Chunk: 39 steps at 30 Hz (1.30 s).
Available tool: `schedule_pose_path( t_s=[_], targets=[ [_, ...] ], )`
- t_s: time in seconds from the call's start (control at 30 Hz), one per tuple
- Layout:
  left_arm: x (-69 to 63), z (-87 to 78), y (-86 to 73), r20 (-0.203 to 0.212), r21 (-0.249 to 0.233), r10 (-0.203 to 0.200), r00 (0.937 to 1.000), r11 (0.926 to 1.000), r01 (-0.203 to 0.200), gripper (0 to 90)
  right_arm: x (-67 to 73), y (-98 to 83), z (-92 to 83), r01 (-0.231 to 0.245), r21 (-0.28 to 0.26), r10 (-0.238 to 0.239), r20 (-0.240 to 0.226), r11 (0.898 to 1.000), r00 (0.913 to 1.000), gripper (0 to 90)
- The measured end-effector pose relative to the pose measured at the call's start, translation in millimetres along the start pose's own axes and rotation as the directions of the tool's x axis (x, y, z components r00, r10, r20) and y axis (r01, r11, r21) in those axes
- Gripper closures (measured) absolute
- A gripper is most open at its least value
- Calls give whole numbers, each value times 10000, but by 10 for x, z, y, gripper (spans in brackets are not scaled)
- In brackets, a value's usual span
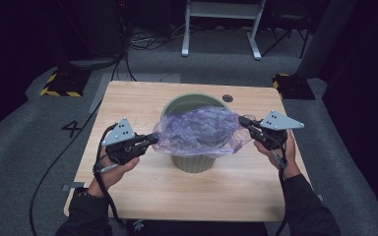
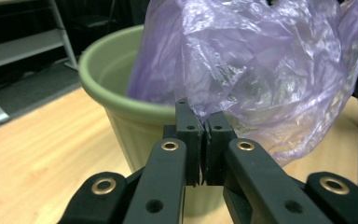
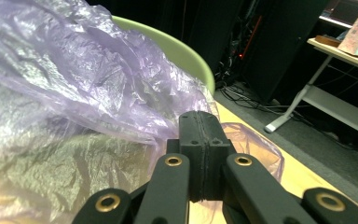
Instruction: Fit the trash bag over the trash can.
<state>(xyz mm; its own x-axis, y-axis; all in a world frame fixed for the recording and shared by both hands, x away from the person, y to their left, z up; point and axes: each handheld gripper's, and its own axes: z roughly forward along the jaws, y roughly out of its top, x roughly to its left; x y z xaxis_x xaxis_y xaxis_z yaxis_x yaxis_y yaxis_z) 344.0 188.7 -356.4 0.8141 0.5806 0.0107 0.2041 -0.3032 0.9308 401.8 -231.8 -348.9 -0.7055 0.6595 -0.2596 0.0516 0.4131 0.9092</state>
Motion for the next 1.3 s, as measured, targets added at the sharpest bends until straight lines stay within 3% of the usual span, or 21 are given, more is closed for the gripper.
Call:
schedule_pose_path(
  t_s=[0.23,0.4,0.63,0.7,0.77,0.83,0.97,1.2,1.3],
  targets=[
    [88,156,-232,-288,796,-158,9995,9967,180,886,-11,-93,-18,-215,108,214,144,9997,9997,900],
    [126,351,-353,-380,1648,-15,9993,9863,78,888,-52,-148,82,-312,298,300,402,9991,9987,900],
    [179,498,-474,-614,2215,100,9981,9752,38,885,-134,-272,150,-672,534,638,616,9963,9961,900],
    [191,498,-485,-713,2109,-12,9975,9774,162,874,-159,-282,150,-781,443,755,581,9960,9955,900],
    [182,460,-477,-879,1929,42,9961,9811,128,806,-153,-271,145,-751,443,723,627,9962,9954,900],
    [156,401,-455,-1011,1634,-25,9949,9864,191,610,-144,-255,132,-697,383,674,598,9968,9959,900],
    [60,194,-381,-1153,896,105,9933,9960,-1,304,-116,-203,76,-588,162,580,452,9981,9973,900],
    [-115,-185,-195,-554,-239,499,9972,9984,-513,189,-45,-91,-43,-343,-220,349,261,9992,9990,837],
    [-144,-254,-131,-616,-483,427,9972,9978,-457,183,-12,-58,-80,-279,-340,285,185,9990,9994,726]
  ],
)
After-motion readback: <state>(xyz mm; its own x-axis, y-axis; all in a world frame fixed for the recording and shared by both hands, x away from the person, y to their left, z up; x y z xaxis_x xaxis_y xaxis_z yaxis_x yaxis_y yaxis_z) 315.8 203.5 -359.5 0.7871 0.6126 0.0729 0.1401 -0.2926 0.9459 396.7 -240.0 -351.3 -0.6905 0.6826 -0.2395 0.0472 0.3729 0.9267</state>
